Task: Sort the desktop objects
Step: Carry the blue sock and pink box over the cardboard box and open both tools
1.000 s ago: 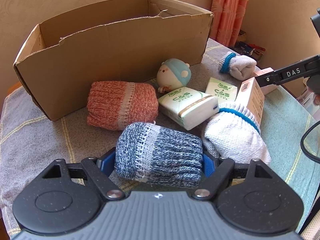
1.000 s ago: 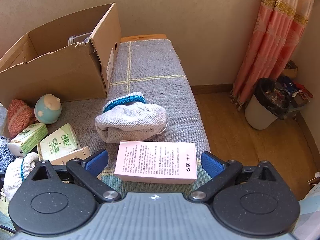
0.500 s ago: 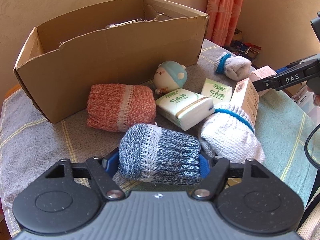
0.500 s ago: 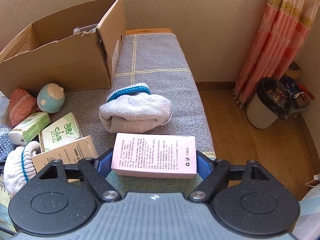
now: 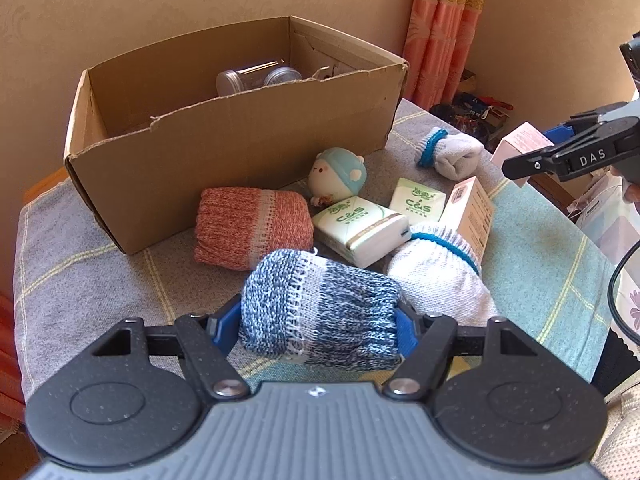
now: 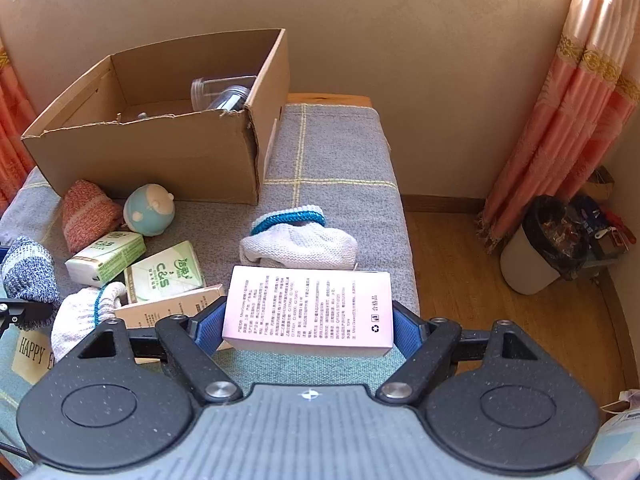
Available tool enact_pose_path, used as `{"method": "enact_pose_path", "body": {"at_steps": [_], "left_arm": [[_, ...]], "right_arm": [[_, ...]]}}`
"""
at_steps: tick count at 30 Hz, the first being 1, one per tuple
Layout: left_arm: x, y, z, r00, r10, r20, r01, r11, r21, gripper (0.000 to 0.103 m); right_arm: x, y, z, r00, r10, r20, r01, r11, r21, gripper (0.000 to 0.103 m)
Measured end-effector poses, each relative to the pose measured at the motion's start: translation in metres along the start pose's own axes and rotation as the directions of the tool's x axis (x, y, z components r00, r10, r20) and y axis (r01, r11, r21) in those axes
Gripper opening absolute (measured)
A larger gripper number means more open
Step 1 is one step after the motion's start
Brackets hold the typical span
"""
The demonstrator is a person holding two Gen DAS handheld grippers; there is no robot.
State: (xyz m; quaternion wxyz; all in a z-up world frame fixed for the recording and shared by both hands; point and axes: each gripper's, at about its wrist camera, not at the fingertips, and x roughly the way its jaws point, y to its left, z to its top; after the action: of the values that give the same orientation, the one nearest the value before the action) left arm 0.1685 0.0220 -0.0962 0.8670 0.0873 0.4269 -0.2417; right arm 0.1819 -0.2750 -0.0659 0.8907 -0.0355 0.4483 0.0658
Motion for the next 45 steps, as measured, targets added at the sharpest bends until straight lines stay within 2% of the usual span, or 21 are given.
{"method": "enact_pose_path", "body": {"at_steps": [8, 14, 24, 30, 41, 45], "left_arm": [[-0.023, 0.010, 0.021, 1.000, 0.003, 0.030, -0.004, 1.000, 0.014, 0.072], [-0.035, 0.015, 0.045, 0.997, 0.047, 0.067, -0.051, 0.997, 0.058, 0.072], [-0.045, 0.030, 0.084, 0.987, 0.102, 0.124, -0.112, 0.991, 0.071, 0.072], [-0.047, 0.038, 0.103, 0.981, 0.122, 0.148, -0.135, 0.988, 0.081, 0.072], [-0.040, 0.058, 0.132, 0.974, 0.153, 0.166, -0.162, 0.986, 0.043, 0.072], [-0.035, 0.068, 0.139, 0.972, 0.176, 0.153, -0.182, 0.983, 0.027, 0.072]], "right_arm": [[-0.014, 0.014, 0.023, 0.998, 0.062, 0.022, -0.059, 0.994, -0.090, 0.085], [-0.023, 0.023, 0.049, 0.992, 0.113, 0.050, -0.105, 0.984, -0.147, 0.085], [-0.031, 0.052, 0.092, 0.985, 0.138, 0.107, -0.107, 0.961, -0.255, 0.085], [-0.027, 0.067, 0.118, 0.980, 0.165, 0.111, -0.128, 0.950, -0.284, 0.085], [-0.019, 0.105, 0.166, 0.968, 0.195, 0.157, -0.137, 0.937, -0.321, 0.085], [-0.010, 0.115, 0.175, 0.973, 0.194, 0.128, -0.146, 0.939, -0.311, 0.086]]}}
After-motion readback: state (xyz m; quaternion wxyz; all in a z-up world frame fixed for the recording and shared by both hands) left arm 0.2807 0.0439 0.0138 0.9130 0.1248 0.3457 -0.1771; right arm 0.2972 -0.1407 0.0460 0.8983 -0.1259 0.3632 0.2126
